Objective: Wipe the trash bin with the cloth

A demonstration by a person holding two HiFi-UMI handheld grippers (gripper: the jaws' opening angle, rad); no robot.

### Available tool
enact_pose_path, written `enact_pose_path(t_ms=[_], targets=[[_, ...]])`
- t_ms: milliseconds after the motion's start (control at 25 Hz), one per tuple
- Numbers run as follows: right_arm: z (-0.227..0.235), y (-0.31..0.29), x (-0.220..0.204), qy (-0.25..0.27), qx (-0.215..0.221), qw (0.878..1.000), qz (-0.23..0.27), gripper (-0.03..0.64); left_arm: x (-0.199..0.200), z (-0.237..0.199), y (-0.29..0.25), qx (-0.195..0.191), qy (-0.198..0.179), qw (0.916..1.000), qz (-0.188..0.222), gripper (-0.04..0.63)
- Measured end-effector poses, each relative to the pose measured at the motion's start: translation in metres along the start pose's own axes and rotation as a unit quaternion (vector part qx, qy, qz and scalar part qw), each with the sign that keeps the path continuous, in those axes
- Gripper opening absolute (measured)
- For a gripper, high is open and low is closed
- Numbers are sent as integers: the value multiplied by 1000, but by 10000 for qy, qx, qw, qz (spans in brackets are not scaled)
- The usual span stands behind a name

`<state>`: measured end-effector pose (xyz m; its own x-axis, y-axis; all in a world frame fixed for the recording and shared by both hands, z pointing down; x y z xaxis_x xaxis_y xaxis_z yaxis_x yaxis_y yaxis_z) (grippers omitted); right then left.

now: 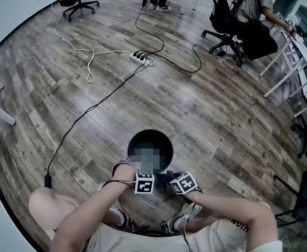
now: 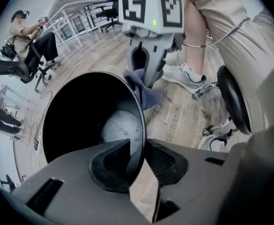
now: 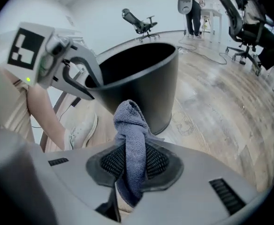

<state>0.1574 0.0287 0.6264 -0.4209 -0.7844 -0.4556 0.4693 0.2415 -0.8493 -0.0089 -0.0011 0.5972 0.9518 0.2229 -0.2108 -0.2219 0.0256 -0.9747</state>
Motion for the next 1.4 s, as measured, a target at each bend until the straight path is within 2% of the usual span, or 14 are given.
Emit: enact_pose_path(t_ms=[120,240,560,880,1080,1240,1400], targets=[[-13,21,16,122,36,9997,199,81,1,1,-2,20,-188,9998,-16,103],[-22,31,22,-82,86,9996,273,81,1,4,-3,3,-248,9997,-6,98],[-13,1,27,-51,-156,9993,340,81,19,13,-5,-52,-602,9981,142,38],[15,-71,-10,431,-403,9974,411,81,24,13,-5,-93,-267,9992,297,27],[30,-119,-32,244,-665,9968,369,81,26,11,-5,-58,-109,9995,274,27],[38,-148,-49,46,-851,9960,252,81,30,12,-6,-3,169,9994,308,26],[43,-155,-47,-105,-755,9960,468,81,33,6,-6,81,561,9980,272,26]])
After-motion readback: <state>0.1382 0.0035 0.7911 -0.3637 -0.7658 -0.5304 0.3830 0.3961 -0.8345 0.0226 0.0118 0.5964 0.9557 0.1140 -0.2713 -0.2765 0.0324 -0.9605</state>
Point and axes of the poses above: the fingertips, and each gripper's own axes: y backward along the fingers, z to its right, x out of its top, the point moved 10 cm from there along y, backward along the fingers, and after that the axes turned 4 degrees about z, right-handed, at the moved point
